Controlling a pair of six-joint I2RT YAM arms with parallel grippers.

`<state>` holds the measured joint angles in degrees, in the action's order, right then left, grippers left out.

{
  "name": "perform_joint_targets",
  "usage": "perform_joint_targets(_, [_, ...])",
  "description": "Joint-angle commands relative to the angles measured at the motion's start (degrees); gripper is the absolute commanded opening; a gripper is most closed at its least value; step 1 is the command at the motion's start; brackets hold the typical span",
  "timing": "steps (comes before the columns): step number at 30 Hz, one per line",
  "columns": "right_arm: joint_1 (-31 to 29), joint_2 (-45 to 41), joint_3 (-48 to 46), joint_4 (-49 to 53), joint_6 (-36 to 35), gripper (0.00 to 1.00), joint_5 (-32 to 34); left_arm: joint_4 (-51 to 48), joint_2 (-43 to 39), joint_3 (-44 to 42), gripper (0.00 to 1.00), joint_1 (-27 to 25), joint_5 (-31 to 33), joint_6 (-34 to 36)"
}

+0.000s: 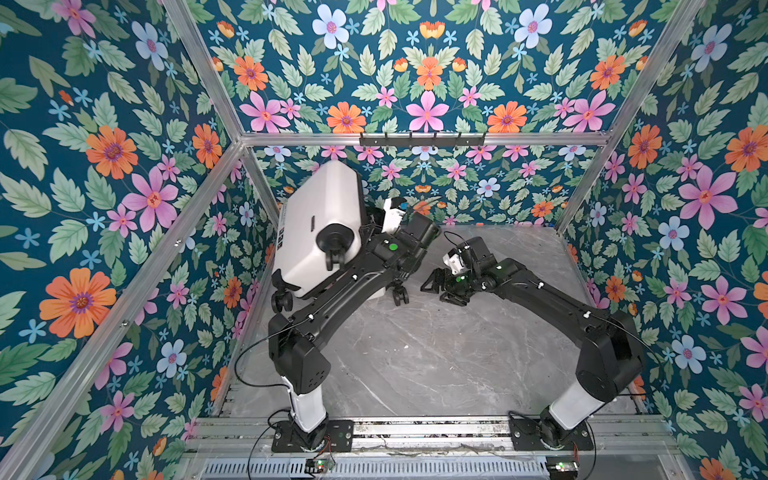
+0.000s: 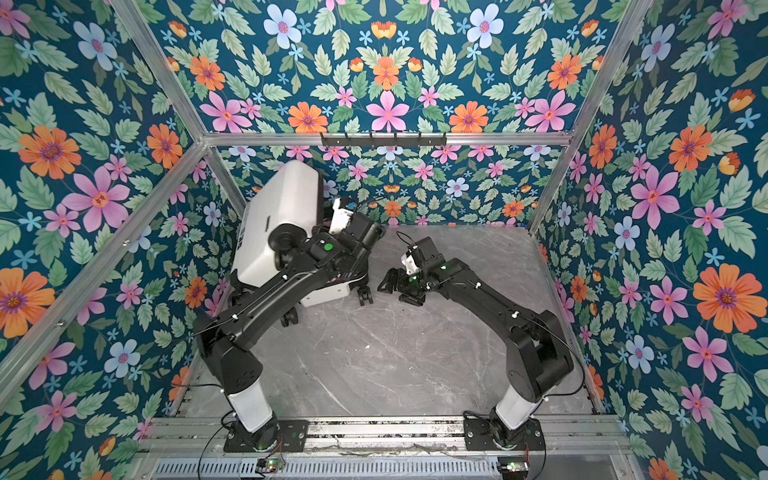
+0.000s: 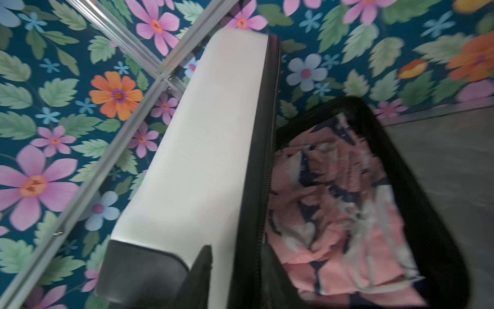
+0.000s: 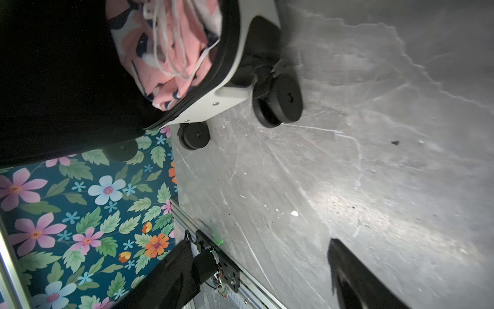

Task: Pack the luggage

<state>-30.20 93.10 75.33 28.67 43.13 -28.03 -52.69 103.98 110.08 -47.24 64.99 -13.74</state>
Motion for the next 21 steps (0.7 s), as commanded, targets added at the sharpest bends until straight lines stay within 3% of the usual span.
perform_joint_targets(1, [0.89,-1.64,-1.57,-1.85,-0.91,0.81,1.25,0.33,1.62,3.32,0.99,-3.57,-5.69,-7.78])
perform_joint_targets(6, [1.63,-1.7,-1.62,-0.55,-2.33,0.82,1.9,6.34,0.53,5.66,1.0,-8.18,-10.19,-5.65])
perform_joint_targets(10, [1.78,-1.09,0.85,0.15,-3.49,0.82,3.11,6.41,-6.47,3.13,1.0,-6.52,-10.94,-8.44])
perform_joint_targets(13, [1.8,0.06,3.57,-0.26,-3.86,0.83,4.21,5.36,-13.39,-1.36,1.0,3.15,-19.42,-12.48])
perform_joint_targets(21, [2.91,7.69,10.77,-5.47,1.03,0.83,7.21,9.85,-22.8,-20.2,1.0,40.84,-51.63,-20.65])
